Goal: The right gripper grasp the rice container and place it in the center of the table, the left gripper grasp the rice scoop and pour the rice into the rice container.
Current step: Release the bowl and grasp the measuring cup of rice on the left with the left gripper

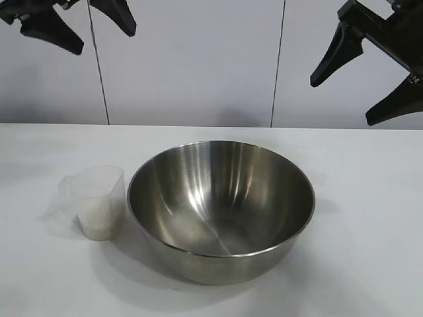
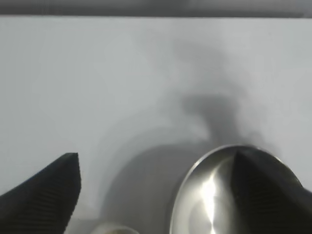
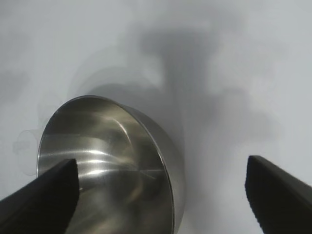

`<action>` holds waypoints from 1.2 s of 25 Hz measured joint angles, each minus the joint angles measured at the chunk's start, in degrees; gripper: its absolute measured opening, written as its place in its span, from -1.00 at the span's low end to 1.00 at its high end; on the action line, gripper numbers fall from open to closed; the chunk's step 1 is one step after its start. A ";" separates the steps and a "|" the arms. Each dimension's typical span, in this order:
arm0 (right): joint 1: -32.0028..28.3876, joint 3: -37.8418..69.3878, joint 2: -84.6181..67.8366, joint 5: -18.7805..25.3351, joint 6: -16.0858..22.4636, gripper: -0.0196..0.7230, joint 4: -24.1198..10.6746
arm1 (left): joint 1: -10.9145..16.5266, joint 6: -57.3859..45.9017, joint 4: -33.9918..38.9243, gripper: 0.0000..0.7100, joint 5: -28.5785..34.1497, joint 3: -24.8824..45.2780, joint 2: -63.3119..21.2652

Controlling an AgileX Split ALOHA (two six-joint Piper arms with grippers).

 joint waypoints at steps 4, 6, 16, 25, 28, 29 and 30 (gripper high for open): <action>0.00 0.00 0.00 -0.13 0.00 0.78 0.00 | -1.77 5.10 1.26 0.61 -18.73 12.00 -8.26; 0.00 0.00 0.00 -0.41 0.00 0.78 0.00 | -3.54 8.33 1.28 0.61 -30.87 20.55 -12.25; 0.00 0.00 0.00 -0.64 0.00 0.78 -0.05 | -8.54 11.34 0.89 0.61 -89.66 59.54 -11.20; 4.77 0.00 0.00 -2.91 0.63 0.78 -0.63 | -8.54 4.76 9.11 0.61 -98.54 70.14 -3.52; 5.01 0.00 0.00 -3.27 1.12 0.78 -0.63 | -8.54 4.61 11.86 0.61 -98.61 70.27 -0.73; 5.01 0.00 0.00 -3.27 1.12 0.78 -0.74 | -8.54 4.61 12.16 0.61 -98.67 70.27 0.07; 5.01 0.00 0.00 -3.27 1.12 0.78 -1.00 | -8.54 4.61 12.35 0.61 -98.74 70.27 1.08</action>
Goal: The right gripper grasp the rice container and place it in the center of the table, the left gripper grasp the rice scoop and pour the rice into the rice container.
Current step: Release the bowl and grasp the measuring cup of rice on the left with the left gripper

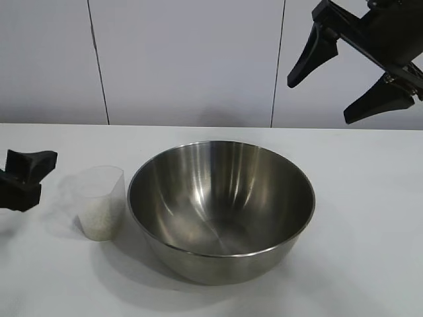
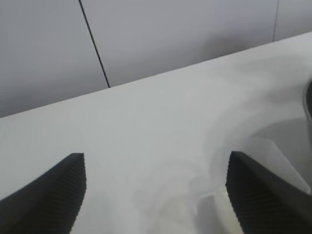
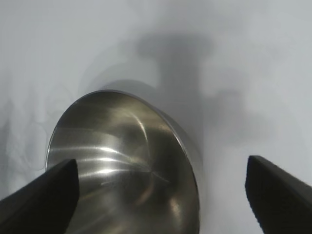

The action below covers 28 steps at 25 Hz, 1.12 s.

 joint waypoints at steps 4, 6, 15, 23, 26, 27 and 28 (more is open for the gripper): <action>0.00 0.00 0.00 0.07 0.24 0.78 -0.44 | 0.00 0.00 0.08 0.61 -0.21 0.00 4.58; 0.00 0.00 0.00 0.20 0.72 0.78 -0.56 | 0.00 0.00 -0.10 0.61 -0.21 0.07 6.40; 0.00 0.00 0.00 0.24 1.06 0.78 -0.99 | 0.00 0.00 -0.95 0.61 -1.00 -0.06 14.74; 0.00 0.00 0.00 0.25 1.08 0.78 -1.57 | 0.00 0.00 -1.88 0.61 -1.07 -2.94 16.94; 0.00 0.00 0.00 0.46 1.08 0.78 -1.92 | 0.13 0.26 -3.89 0.61 -1.07 -4.29 16.94; 0.00 0.00 0.00 0.52 1.08 0.78 -1.92 | 0.33 0.32 -4.01 0.61 -1.07 -4.64 16.94; 0.00 0.00 0.00 0.57 1.08 0.78 -2.07 | 0.61 0.43 -3.94 0.61 -1.07 -4.80 16.94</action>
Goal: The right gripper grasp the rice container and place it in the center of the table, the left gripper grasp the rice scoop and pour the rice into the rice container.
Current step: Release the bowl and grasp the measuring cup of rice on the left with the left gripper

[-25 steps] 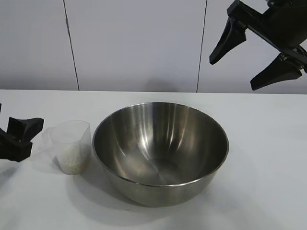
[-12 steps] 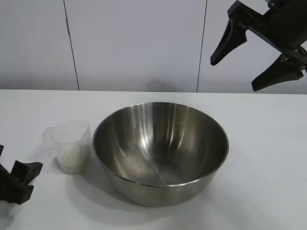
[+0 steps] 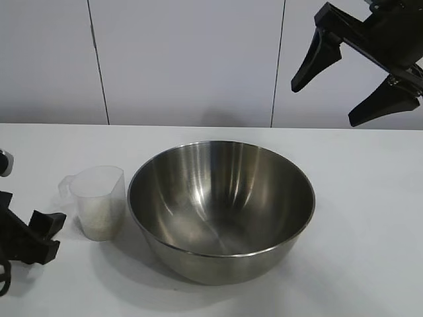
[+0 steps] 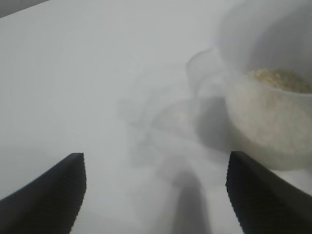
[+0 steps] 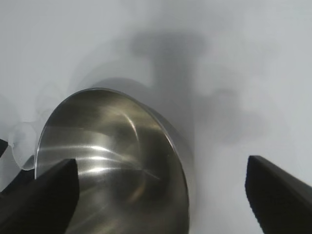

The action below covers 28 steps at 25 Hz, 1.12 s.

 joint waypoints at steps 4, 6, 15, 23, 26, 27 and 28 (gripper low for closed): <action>0.00 0.00 0.00 0.11 0.00 0.78 -0.17 | 2.19 -0.13 2.52 0.61 0.00 0.00 0.04; 0.00 0.00 0.00 0.11 0.00 0.78 -0.17 | 3.31 -0.40 4.16 0.61 0.00 0.00 0.04; 0.00 0.00 0.00 0.16 0.05 0.78 -0.46 | 6.07 -0.61 9.51 0.61 0.00 -2.01 0.04; 0.00 0.00 0.00 0.29 0.05 0.78 -0.62 | 6.13 -1.96 10.72 0.61 -0.21 -2.26 3.24; 0.00 0.00 0.00 0.91 0.05 0.78 -0.68 | 6.13 -3.16 11.10 0.61 0.05 -2.59 5.53; 0.00 0.00 0.00 1.02 0.05 0.78 -0.83 | 6.13 -3.23 11.09 0.61 0.00 -2.80 5.60; 0.00 0.00 0.00 1.15 0.05 0.78 -0.89 | 6.13 -3.26 11.09 0.61 0.00 -3.14 5.60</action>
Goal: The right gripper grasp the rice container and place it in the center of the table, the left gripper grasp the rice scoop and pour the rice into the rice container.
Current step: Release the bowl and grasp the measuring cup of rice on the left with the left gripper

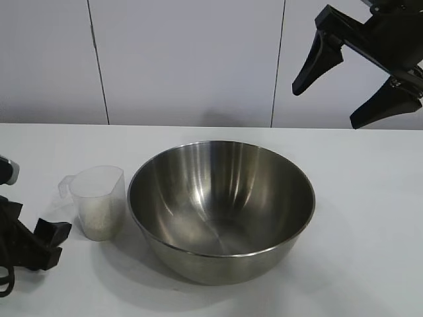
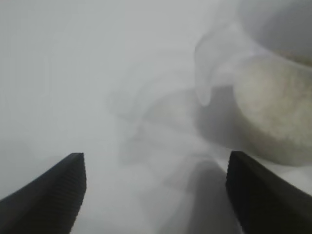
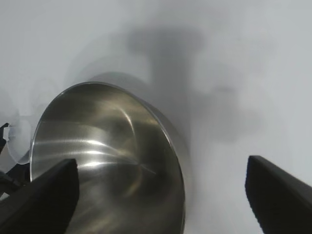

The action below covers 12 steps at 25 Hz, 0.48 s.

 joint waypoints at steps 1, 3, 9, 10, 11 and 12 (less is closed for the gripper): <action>0.00 0.00 0.00 0.02 0.00 0.78 -0.05 | 0.00 0.00 0.00 0.61 0.00 -0.21 0.00; 0.00 0.00 0.00 0.06 0.00 0.78 -0.10 | 0.00 -0.07 0.00 0.61 -0.06 -0.79 0.00; 0.00 0.00 0.00 0.06 0.00 0.78 -0.15 | 0.00 -0.21 -0.16 0.61 -0.06 -3.73 0.40; 0.00 0.00 0.00 0.13 0.00 0.78 -0.15 | 0.00 -0.21 -0.16 0.61 -0.13 -4.34 0.81; 0.00 0.00 0.00 0.13 0.00 0.78 -0.15 | 0.00 -0.39 -0.16 0.61 -0.13 -4.88 1.27; 0.00 0.00 0.00 0.13 0.00 0.78 -0.15 | 0.00 -0.63 -0.16 0.61 -0.13 -5.18 1.84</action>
